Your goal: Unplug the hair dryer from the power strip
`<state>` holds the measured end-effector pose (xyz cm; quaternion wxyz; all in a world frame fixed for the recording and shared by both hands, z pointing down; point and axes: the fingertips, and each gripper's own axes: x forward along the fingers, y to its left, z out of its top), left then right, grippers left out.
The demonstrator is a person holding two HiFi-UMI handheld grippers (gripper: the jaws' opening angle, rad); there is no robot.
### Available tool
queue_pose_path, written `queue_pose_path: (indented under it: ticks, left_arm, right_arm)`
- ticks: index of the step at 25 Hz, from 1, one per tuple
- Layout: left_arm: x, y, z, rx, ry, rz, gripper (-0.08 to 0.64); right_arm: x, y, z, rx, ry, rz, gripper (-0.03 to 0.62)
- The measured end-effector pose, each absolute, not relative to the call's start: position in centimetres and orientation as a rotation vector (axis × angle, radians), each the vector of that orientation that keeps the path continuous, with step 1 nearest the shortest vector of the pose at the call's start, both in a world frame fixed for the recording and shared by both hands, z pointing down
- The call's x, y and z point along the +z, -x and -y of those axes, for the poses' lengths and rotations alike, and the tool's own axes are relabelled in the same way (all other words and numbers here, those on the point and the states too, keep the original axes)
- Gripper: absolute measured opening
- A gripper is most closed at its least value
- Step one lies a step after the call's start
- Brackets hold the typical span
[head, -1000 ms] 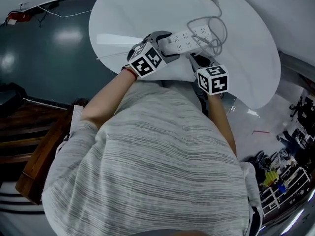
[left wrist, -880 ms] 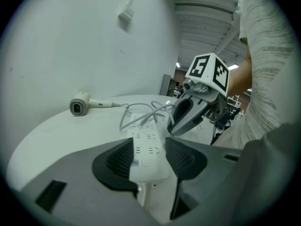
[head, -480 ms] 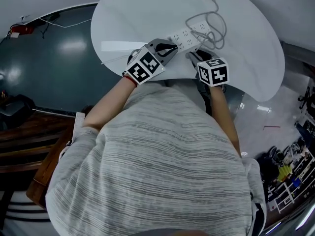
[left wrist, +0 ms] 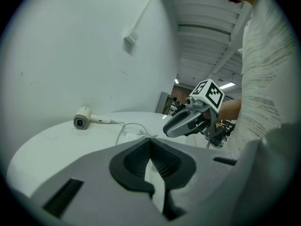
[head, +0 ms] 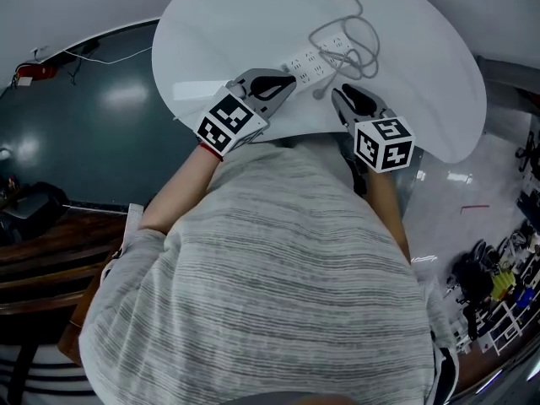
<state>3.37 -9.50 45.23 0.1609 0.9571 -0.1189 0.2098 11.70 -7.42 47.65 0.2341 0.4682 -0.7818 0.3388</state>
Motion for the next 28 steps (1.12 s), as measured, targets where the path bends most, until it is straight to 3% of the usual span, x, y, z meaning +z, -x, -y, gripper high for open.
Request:
queue_pose_path:
  ticks: [5,11,28]
  left_arm:
    - [42.6,-3.0,8.9,0.498,-2.731,0.338,0.007]
    - [41.2,-2.7,7.8,0.432,-2.738,0.337,0.006]
    - [40.4,-2.7,7.2,0.375,-2.748,0.33,0.008]
  right_arm:
    - [43.3,-11.1,7.5,0.857,-1.367,2.293,0.099]
    - [40.2,-9.5,6.5,0.701,-1.361,2.455,0.027]
    - [40.0,-8.8,6.0,0.636,-1.328,2.45,0.025]
